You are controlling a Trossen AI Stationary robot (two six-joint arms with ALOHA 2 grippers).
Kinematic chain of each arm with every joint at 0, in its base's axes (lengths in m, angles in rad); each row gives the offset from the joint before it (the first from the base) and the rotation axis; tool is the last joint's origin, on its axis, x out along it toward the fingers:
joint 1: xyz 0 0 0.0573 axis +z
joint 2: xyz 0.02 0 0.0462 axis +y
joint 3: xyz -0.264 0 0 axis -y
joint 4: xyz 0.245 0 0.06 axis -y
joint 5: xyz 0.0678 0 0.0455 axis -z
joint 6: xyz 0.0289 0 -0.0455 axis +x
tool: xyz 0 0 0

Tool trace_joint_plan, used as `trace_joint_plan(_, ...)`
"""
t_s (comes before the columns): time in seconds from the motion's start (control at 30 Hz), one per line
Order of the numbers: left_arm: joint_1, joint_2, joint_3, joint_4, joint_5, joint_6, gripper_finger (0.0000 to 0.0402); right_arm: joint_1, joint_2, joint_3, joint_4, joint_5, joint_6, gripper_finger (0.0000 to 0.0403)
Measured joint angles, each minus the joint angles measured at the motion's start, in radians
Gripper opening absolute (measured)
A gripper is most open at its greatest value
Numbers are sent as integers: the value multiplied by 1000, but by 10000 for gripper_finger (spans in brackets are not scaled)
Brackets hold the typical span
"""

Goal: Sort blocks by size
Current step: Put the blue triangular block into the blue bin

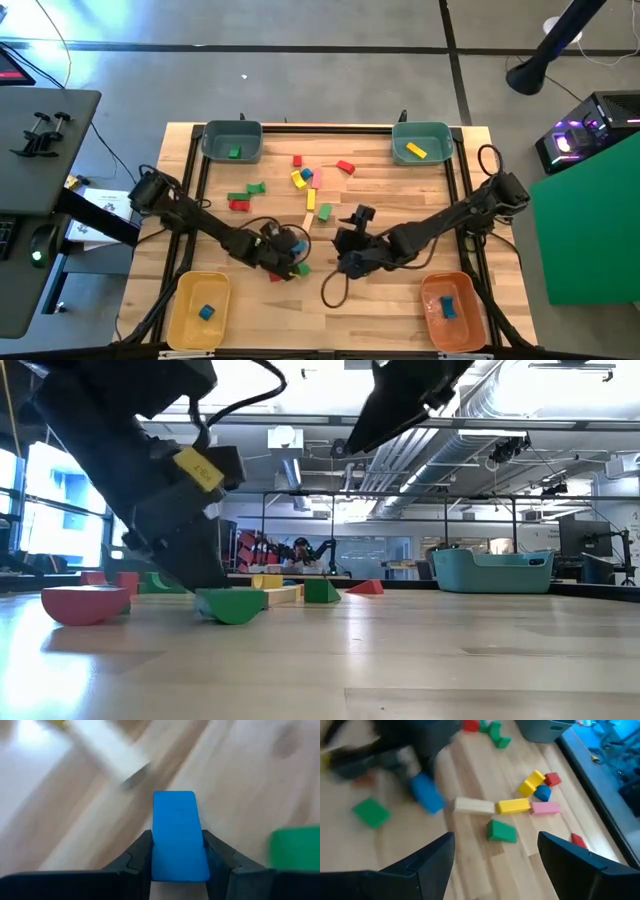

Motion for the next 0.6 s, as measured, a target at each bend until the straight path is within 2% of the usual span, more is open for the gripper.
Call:
trace_joint_plan(0.13,11,-137,8,-193,-35,-13,101,49,-61,0,-66,95,32,281)
trace_joint_plan(0.3,73,-356,77,-521,-216,-7,101,103,-115,0,-158,272,124,281)
trace_joint_plan(0.4,200,-468,135,-672,-255,36,101,120,-121,0,-194,293,140,281)
trace_joint_plan(0.47,318,-513,159,-748,-241,101,101,119,-121,0,-213,293,142,281)
trace_joint_plan(0.6,580,-553,189,-773,-183,281,101,110,-121,0,-259,298,160,281)
